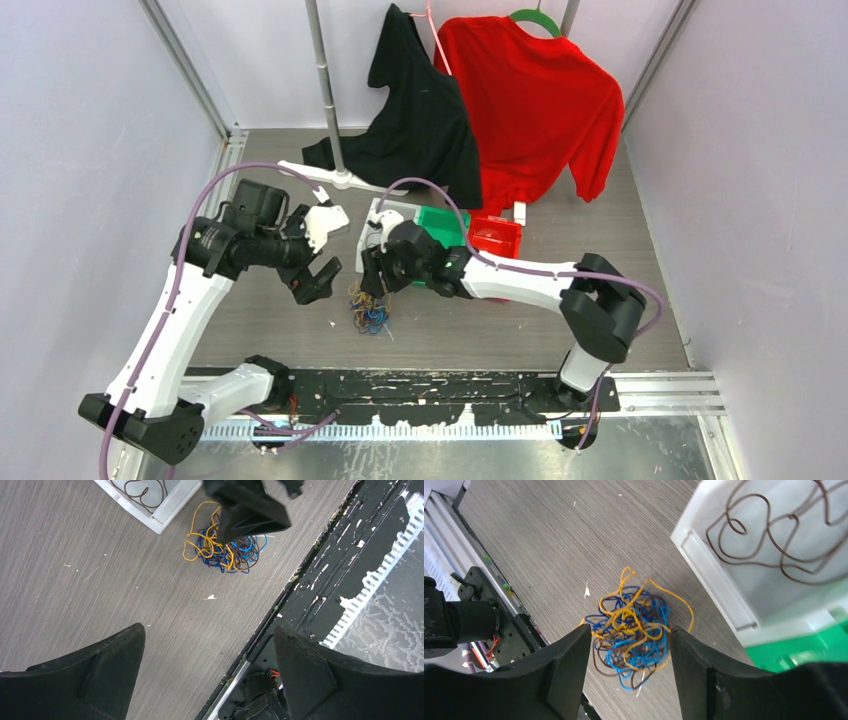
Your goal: Untangle the cables
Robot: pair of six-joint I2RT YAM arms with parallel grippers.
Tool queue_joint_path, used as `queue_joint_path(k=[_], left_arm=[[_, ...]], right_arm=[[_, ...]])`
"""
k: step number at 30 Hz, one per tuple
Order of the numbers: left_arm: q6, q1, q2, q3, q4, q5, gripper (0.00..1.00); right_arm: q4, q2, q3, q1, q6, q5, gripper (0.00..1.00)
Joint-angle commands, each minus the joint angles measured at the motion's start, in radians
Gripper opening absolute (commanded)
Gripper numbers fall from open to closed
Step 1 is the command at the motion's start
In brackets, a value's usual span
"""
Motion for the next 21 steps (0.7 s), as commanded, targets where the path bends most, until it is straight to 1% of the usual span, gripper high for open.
queue_joint_path(k=[1, 5, 9, 11, 13, 15, 16, 17, 19, 21], left_arm=[[0.036, 0.005, -0.042, 0.005, 0.001, 0.033, 0.98], [0.050, 0.005, -0.059, -0.019, 0.019, 0.014, 0.97], [0.053, 0.005, -0.059, -0.010, 0.006, 0.020, 0.96], [0.053, 0.005, -0.060, -0.010, 0.007, 0.023, 0.96], [0.053, 0.005, -0.061, -0.012, 0.009, 0.023, 0.96], [0.055, 0.005, -0.061, -0.016, 0.010, 0.022, 0.96], [0.056, 0.005, -0.062, -0.017, 0.010, 0.021, 0.95], [0.057, 0.005, -0.062, -0.019, 0.011, 0.020, 0.95], [0.062, 0.005, -0.070, -0.025, 0.017, 0.017, 0.95], [0.066, 0.005, -0.075, -0.036, 0.022, 0.017, 0.95]], right_arm=[[0.030, 0.082, 0.103, -0.033, -0.068, -0.152, 0.64], [0.038, 0.145, 0.153, -0.043, -0.057, -0.188, 0.63], [0.047, 0.184, 0.182, -0.043, -0.040, -0.214, 0.57], [0.048, 0.198, 0.194, -0.042, -0.032, -0.221, 0.53], [0.054, 0.207, 0.205, -0.042, -0.023, -0.230, 0.43], [0.056, 0.210, 0.213, -0.042, -0.006, -0.239, 0.27], [0.058, 0.205, 0.213, -0.042, 0.001, -0.241, 0.16], [0.059, 0.197, 0.211, -0.041, 0.010, -0.244, 0.10], [0.071, 0.170, 0.195, -0.044, 0.024, -0.249, 0.02], [0.098, 0.134, 0.168, -0.045, 0.041, -0.244, 0.01]])
